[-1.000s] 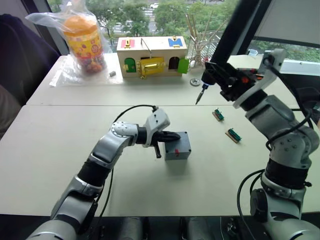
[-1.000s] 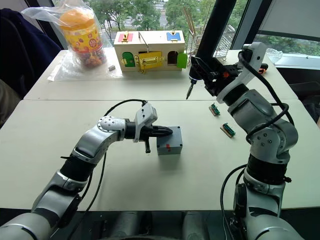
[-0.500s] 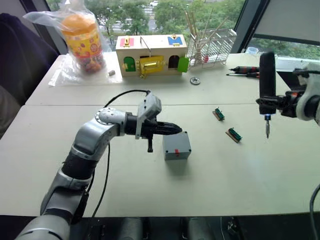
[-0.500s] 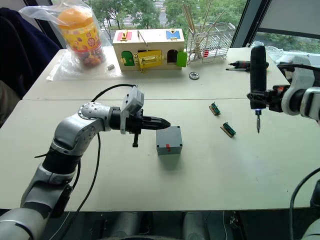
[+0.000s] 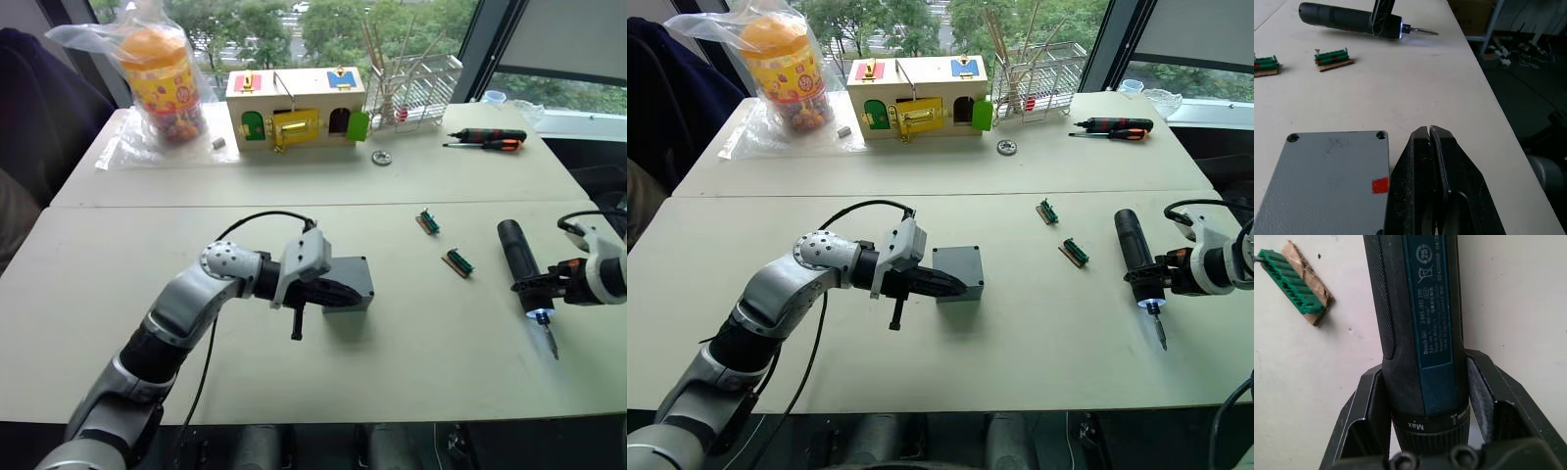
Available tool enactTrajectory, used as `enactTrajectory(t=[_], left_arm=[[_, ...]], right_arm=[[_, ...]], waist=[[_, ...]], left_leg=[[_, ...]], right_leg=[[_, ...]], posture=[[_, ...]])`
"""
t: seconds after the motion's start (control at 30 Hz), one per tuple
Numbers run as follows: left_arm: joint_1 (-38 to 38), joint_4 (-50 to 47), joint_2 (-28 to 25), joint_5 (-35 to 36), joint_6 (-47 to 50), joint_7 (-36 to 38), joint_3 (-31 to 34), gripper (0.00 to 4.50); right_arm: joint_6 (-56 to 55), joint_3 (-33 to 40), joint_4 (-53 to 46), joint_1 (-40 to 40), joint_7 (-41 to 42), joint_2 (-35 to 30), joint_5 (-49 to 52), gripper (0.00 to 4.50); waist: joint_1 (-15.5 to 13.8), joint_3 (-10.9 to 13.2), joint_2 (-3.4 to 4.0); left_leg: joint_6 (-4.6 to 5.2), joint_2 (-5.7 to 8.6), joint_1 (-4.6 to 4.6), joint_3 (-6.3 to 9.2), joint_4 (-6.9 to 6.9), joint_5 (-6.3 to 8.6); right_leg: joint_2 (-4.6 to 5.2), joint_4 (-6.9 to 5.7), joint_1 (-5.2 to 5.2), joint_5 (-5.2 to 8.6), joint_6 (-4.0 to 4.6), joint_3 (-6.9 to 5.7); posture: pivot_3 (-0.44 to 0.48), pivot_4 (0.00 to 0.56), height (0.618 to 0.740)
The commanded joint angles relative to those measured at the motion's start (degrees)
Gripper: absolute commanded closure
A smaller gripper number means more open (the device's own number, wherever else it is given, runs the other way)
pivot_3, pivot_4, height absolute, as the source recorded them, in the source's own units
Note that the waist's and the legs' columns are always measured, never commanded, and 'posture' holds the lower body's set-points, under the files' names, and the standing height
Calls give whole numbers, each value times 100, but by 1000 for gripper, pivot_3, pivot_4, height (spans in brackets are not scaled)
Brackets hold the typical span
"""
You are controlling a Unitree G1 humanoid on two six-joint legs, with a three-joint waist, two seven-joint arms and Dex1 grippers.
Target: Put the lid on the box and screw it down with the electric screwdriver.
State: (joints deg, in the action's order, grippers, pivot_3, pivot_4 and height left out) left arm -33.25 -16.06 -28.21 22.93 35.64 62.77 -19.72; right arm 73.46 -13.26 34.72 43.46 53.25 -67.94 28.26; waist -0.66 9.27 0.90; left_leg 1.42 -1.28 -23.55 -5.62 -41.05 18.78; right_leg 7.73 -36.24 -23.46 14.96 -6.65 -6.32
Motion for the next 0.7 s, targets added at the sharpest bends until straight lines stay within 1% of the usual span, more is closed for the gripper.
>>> enactTrajectory(t=[0.03,0.13,0.2,0.23,0.33,0.37,0.57,0.63,0.7], left_arm=[[47,-208,-33,58,1,-120,158,4500],[77,-240,-46,113,36,-165,192,4500],[79,-240,-57,138,49,-179,212,4500],[77,-234,-64,147,48,-182,219,4500],[-8,-9,17,129,-15,-304,353,4500],[-57,111,65,121,-48,-377,436,4500],[-404,954,322,89,-178,-931,1099,4500],[-372,1230,204,-26,-231,-1095,1322,4500],[-251,1304,61,-83,-189,-1183,1432,4500]], right_arm=[[-284,-20,308,297,368,-11,-379,2724],[-348,-72,478,360,540,66,-605,2724],[-410,-82,550,363,627,102,-743,1712],[-429,-79,578,372,660,120,-802,1445],[-573,9,693,394,653,168,-972,130],[-672,57,727,404,639,179,-1023,56],[-963,432,630,538,627,180,-1121,56],[-1105,869,427,769,565,158,-964,56],[-1295,1234,-85,797,584,138,-809,56]], waist=[[-3,0,0],[-7,0,0],[-8,0,0],[-7,0,0],[-5,0,0],[-6,0,0],[4,0,0],[11,1,1],[38,2,3]], left_leg=[[0,0,0,0,0,0],[-1,0,0,-2,-1,0],[-1,0,0,-2,-4,-1],[-1,0,0,-2,-4,-1],[-2,0,0,-2,-5,-1],[-2,0,1,-2,-5,-1],[-3,0,2,-19,-7,-2],[-4,-1,3,-20,-3,-2],[-5,-1,3,-22,2,-2]], right_leg=[[-1,0,0,0,0,-1],[-1,1,2,0,0,-1],[0,0,2,0,0,-1],[0,0,3,0,0,-1],[-1,0,4,0,-1,-2],[-1,0,5,0,-1,-2],[-1,0,7,-1,-2,-4],[-3,0,7,0,-2,-4],[-3,0,2,0,-2,-3]], posture=[[0,150,708],[0,150,708],[0,150,708],[0,150,708],[0,150,708],[0,150,708],[0,150,708],[0,150,708],[0,150,708]])
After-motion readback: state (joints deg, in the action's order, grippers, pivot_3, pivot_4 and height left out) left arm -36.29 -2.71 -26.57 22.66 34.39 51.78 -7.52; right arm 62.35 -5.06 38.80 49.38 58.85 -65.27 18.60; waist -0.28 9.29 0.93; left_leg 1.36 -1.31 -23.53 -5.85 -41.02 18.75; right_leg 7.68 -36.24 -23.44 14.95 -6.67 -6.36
